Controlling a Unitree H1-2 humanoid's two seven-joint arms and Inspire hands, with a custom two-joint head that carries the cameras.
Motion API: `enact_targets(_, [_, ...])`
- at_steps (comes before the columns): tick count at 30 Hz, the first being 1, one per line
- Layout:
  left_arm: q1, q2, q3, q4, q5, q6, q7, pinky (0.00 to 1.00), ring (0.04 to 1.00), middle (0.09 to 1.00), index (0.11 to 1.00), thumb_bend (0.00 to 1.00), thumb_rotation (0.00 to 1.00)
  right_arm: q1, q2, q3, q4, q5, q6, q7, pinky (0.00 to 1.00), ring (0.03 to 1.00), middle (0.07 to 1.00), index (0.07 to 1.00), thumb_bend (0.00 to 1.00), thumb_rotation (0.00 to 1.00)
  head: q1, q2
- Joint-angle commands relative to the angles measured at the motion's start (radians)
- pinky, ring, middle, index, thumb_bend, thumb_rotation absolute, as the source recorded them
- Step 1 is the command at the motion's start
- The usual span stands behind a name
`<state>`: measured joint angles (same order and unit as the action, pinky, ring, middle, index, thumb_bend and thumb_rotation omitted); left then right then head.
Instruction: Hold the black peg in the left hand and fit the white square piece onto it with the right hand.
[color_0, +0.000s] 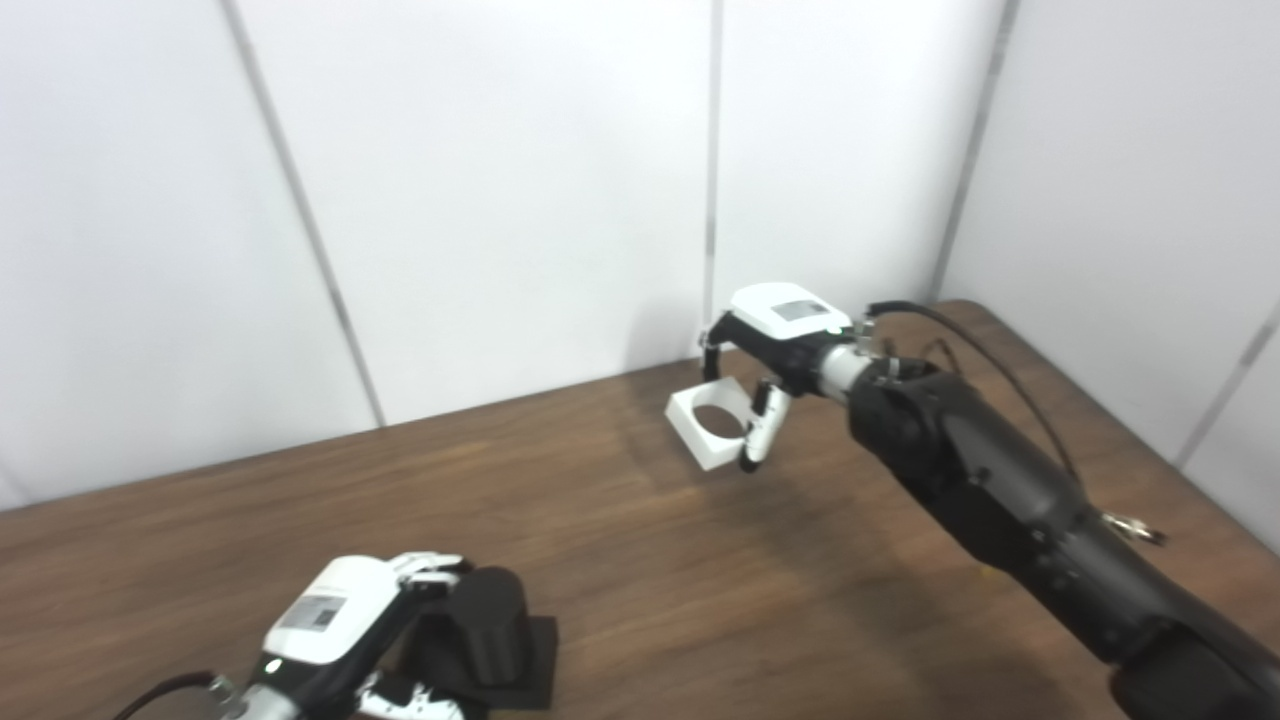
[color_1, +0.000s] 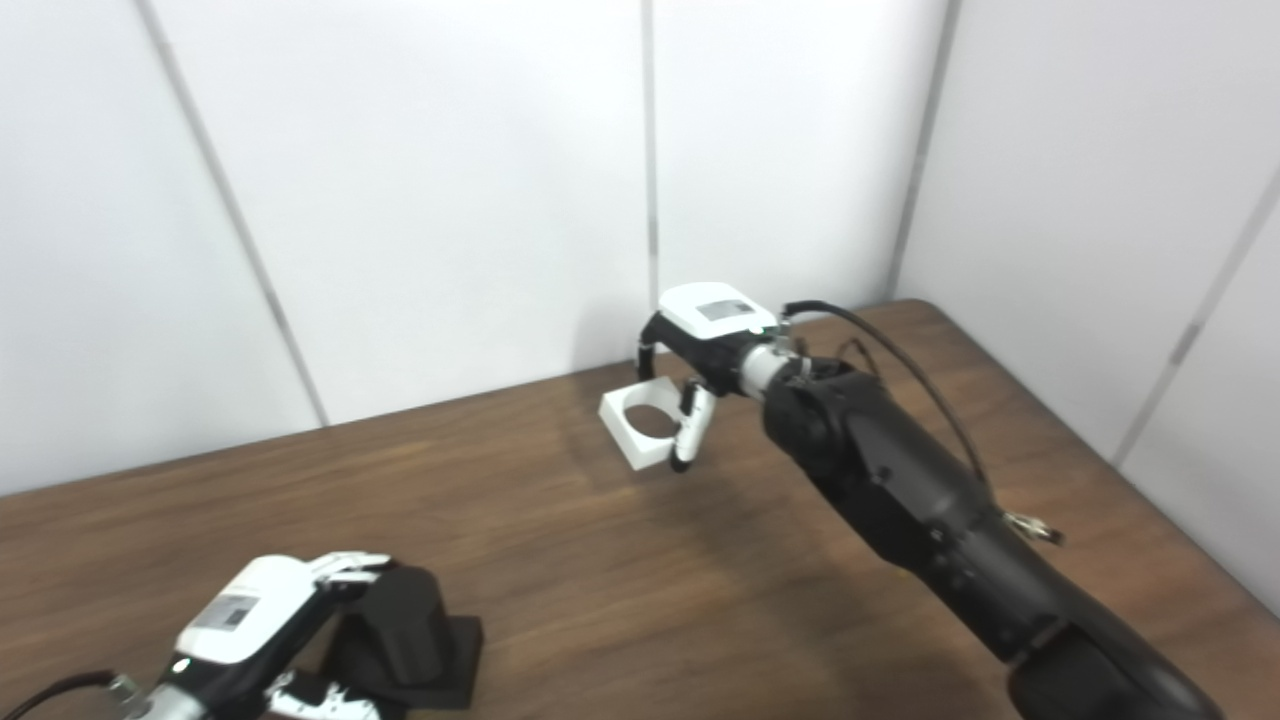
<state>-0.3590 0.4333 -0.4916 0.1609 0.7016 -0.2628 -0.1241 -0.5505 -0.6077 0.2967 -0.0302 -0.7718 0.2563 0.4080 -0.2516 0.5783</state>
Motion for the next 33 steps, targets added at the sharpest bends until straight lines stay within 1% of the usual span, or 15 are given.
enact_targets(1, [0.024, 0.004, -0.03, 0.041, 0.048, 0.033, -0.067, 0.73, 0.861, 0.844, 0.489, 0.52, 0.06, -0.036, -0.024, -0.02, -0.059, 0.009, -0.038, 0.003, 0.93, 0.892, 0.8, 0.478, 0.52, 0.14, 0.025, 0.007])
enact_targets(2, [0.021, -0.002, -0.032, 0.043, 0.051, 0.038, -0.068, 0.73, 0.864, 0.844, 0.489, 0.52, 0.06, -0.034, -0.025, -0.021, -0.074, 0.012, -0.043, 0.009, 0.93, 0.892, 0.801, 0.479, 0.52, 0.14, 0.055, 0.015])
enact_targets(3, [0.019, -0.006, -0.034, 0.045, 0.054, 0.043, -0.069, 0.73, 0.868, 0.846, 0.489, 0.52, 0.06, -0.032, -0.025, -0.023, -0.087, 0.014, -0.048, 0.012, 0.92, 0.888, 0.8, 0.479, 0.52, 0.14, 0.055, 0.015])
enact_targets(4, [0.016, -0.01, -0.037, 0.047, 0.057, 0.049, -0.071, 0.73, 0.873, 0.848, 0.49, 0.52, 0.06, -0.03, -0.026, -0.025, -0.098, 0.018, -0.055, 0.016, 0.92, 0.885, 0.798, 0.479, 0.52, 0.14, 0.079, 0.023])
enact_targets(6, [0.012, -0.018, -0.041, 0.053, 0.064, 0.054, -0.069, 0.73, 0.878, 0.853, 0.49, 0.52, 0.07, -0.024, -0.022, -0.032, -0.12, 0.028, -0.068, 0.022, 0.92, 0.883, 0.797, 0.479, 0.52, 0.14, 0.098, 0.029])
enact_targets(8, [0.009, -0.028, -0.043, 0.052, 0.064, 0.061, -0.072, 0.74, 0.88, 0.856, 0.49, 0.52, 0.07, -0.019, -0.022, -0.039, -0.136, 0.043, -0.078, 0.026, 0.92, 0.883, 0.797, 0.479, 0.52, 0.13, 0.15, 0.043])
enact_targets(9, [0.007, -0.031, -0.044, 0.051, 0.064, 0.064, -0.073, 0.74, 0.88, 0.856, 0.49, 0.52, 0.07, -0.017, -0.023, -0.042, -0.14, 0.05, -0.082, 0.028, 0.92, 0.882, 0.797, 0.479, 0.52, 0.13, 0.156, 0.045])
enact_targets(11, [0.002, -0.043, -0.048, 0.064, 0.071, 0.064, -0.062, 0.76, 0.88, 0.855, 0.49, 0.52, 0.07, -0.014, -0.028, -0.04, -0.156, 0.055, -0.107, 0.033, 0.91, 0.875, 0.794, 0.479, 0.52, 0.13, 0.198, 0.054])
enact_targets(14, [-0.005, -0.057, -0.052, 0.076, 0.083, 0.069, -0.058, 0.77, 0.885, 0.86, 0.49, 0.52, 0.07, -0.011, -0.031, -0.039, -0.17, 0.06, -0.14, 0.031, 0.88, 0.858, 0.79, 0.479, 0.52, 0.13, 0.24, 0.065])
enact_targets(15, [-0.007, -0.061, -0.052, 0.079, 0.086, 0.07, -0.057, 0.77, 0.885, 0.861, 0.49, 0.52, 0.07, -0.01, -0.029, -0.039, -0.174, 0.061, -0.145, 0.033, 0.88, 0.854, 0.789, 0.479, 0.52, 0.13, 0.244, 0.066])
enact_targets(17, [-0.01, -0.069, -0.051, 0.081, 0.09, 0.071, -0.054, 0.76, 0.882, 0.859, 0.49, 0.52, 0.07, -0.006, -0.023, -0.04, -0.186, 0.068, -0.151, 0.043, 0.89, 0.862, 0.794, 0.479, 0.52, 0.13, 0.269, 0.074])
enact_targets(21, [-0.015, -0.081, -0.052, 0.087, 0.086, 0.079, -0.065, 0.79, 0.891, 0.866, 0.49, 0.52, 0.07, 0.01, -0.011, -0.041, -0.214, 0.088, -0.175, 0.049, 0.92, 0.874, 0.799, 0.479, 0.52, 0.13, 0.296, 0.087])
enact_targets(24, [-0.016, -0.088, -0.054, 0.082, 0.092, 0.096, -0.071, 0.8, 0.897, 0.87, 0.49, 0.52, 0.07, 0.013, -0.004, -0.037, -0.232, 0.09, -0.191, 0.06, 0.89, 0.873, 0.8, 0.479, 0.52, 0.13, 0.302, 0.092])
enact_targets(29, [-0.018, -0.094, -0.056, 0.086, 0.098, 0.1, -0.065, 0.79, 0.901, 0.872, 0.49, 0.52, 0.07, 0.008, 0.027, -0.032, -0.265, 0.099, -0.184, 0.087, 0.88, 0.872, 0.801, 0.48, 0.52, 0.14, 0.297, 0.094])
enact_targets(33, [-0.017, -0.098, -0.054, 0.089, 0.093, 0.1, -0.067, 0.79, 0.905, 0.874, 0.49, 0.52, 0.07, 0.004, 0.063, -0.025, -0.28, 0.091, -0.17, 0.112, 0.9, 0.875, 0.799, 0.479, 0.52, 0.14, 0.297, 0.095])
